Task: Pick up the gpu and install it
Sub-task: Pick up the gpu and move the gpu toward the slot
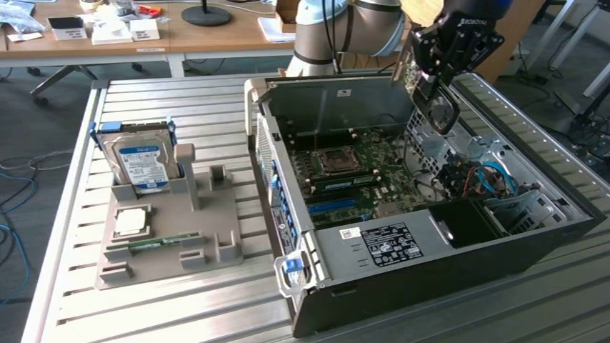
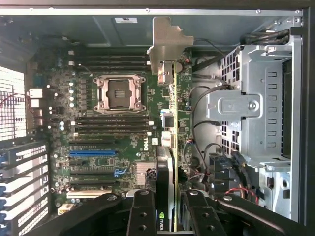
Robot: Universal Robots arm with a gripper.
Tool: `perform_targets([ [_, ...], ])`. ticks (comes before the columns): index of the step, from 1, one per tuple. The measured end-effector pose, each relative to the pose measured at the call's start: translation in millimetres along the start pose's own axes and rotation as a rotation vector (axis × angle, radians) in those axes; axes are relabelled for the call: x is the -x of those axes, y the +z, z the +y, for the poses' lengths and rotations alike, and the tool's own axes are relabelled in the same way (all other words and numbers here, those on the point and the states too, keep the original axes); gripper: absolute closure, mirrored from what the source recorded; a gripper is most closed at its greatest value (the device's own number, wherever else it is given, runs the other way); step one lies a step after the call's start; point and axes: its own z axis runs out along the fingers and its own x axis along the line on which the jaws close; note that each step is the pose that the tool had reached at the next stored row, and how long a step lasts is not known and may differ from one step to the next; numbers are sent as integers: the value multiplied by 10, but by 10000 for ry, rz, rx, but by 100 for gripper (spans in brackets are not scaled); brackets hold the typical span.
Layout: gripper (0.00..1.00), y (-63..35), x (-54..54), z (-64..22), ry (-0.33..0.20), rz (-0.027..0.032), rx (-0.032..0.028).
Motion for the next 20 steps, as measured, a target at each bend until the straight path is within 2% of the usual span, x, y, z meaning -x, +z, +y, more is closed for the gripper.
perform_targets([
  [14,73,4,266,12,0,0,0],
  [20,73,4,284,13,0,0,-1],
])
